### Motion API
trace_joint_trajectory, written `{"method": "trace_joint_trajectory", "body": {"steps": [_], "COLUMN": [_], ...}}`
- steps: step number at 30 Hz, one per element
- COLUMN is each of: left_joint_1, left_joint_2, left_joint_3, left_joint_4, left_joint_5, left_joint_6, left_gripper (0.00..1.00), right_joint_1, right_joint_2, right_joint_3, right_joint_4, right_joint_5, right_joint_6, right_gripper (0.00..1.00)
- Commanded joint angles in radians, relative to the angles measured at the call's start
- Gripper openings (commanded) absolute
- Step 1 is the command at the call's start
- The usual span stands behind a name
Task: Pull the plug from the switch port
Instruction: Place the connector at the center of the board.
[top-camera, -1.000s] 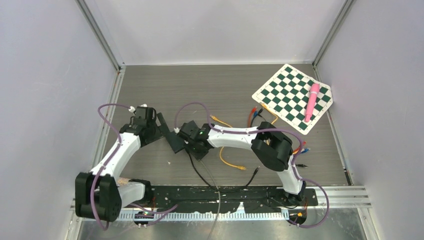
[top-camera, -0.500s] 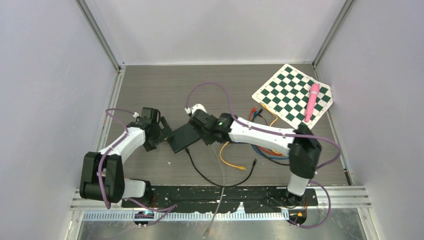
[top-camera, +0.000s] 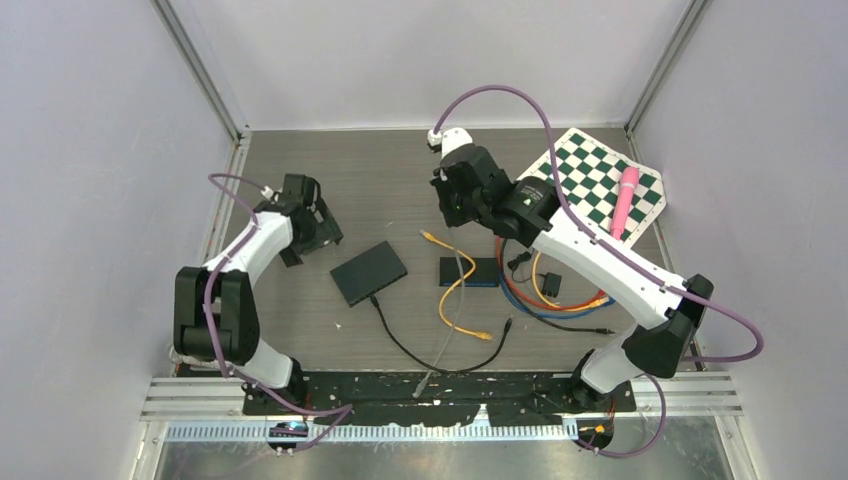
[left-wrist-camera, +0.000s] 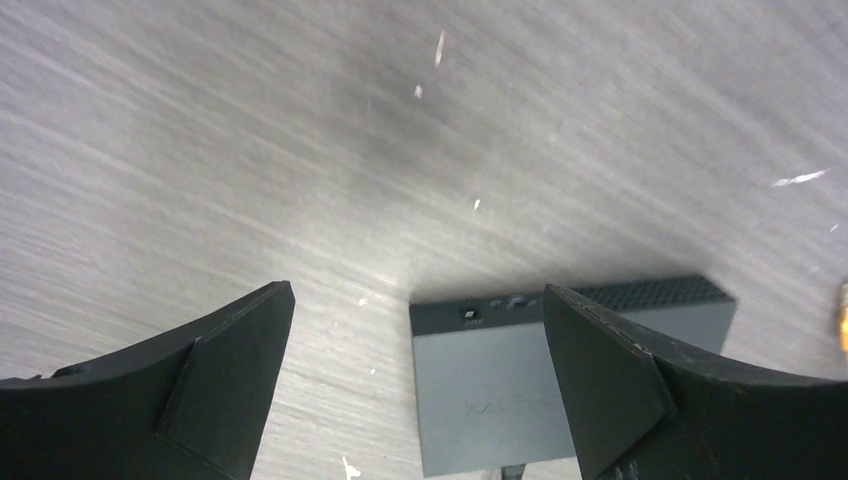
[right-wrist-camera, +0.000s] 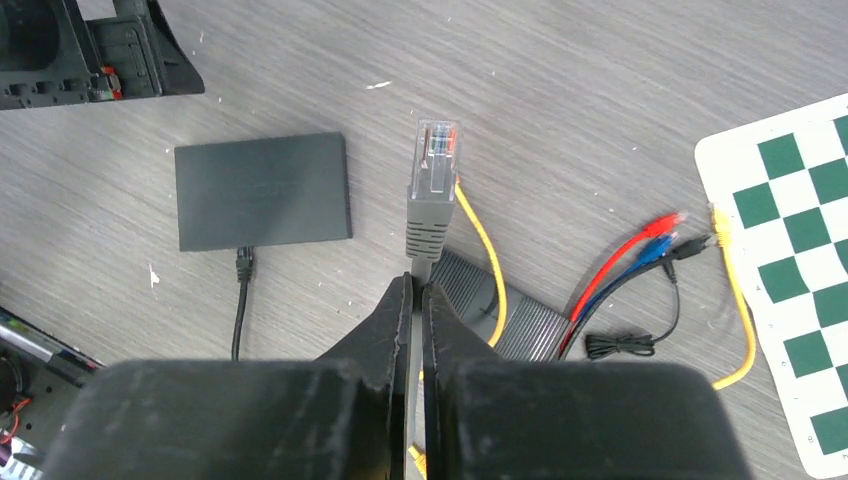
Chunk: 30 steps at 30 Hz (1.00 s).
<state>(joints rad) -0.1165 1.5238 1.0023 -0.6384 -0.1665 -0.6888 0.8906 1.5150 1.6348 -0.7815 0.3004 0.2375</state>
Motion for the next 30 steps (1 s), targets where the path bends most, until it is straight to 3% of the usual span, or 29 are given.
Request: {"method": "trace_joint_trajectory", "body": {"steps": [1, 6, 10, 17, 20, 25, 30], "left_joint_1": [0.05, 0.109, 0.112, 0.147, 0.146, 0.147, 0.146], "left_joint_2": [0.065, 0.153, 0.275, 0.361, 0.365, 0.352, 0.275], "left_joint_3": [0.101, 0.139, 0.264, 0.344, 0.353, 0.333, 0.266], "left_joint_4": [-0.023, 0.021, -0.098, -0.129, -0.118, -0.104, -0.074], "left_joint_5": [-0.003, 0.112, 0.131, 0.176, 0.18, 0.175, 0.176], "left_joint_6": [0.082, 0.137, 0.171, 0.197, 0.207, 0.215, 0.236], "left_gripper": [1.0, 1.0, 0.98, 0.74, 0.7, 0.68, 0.79], "right_joint_1": [-0.018, -0.019, -0.019, -0.02, -0.022, -0.021, -0.029], "right_joint_2": [-0.052, -0.09, -0.148, -0.173, -0.171, -0.15, -0.129], "right_joint_3": [0.102, 0.121, 0.147, 0.269, 0.304, 0.328, 0.328], "right_joint_4": [-0.034, 0.023, 0.1, 0.171, 0.177, 0.084, -0.1], "right_joint_5": [0.02, 0.078, 0.091, 0.096, 0.071, 0.108, 0.068], "right_joint_6": [-0.046, -0.162, -0.256, -0.321, -0.325, -0.391, -0.391], "right_gripper": [0.05, 0.05, 0.05, 0.05, 0.05, 0.05, 0.05]}}
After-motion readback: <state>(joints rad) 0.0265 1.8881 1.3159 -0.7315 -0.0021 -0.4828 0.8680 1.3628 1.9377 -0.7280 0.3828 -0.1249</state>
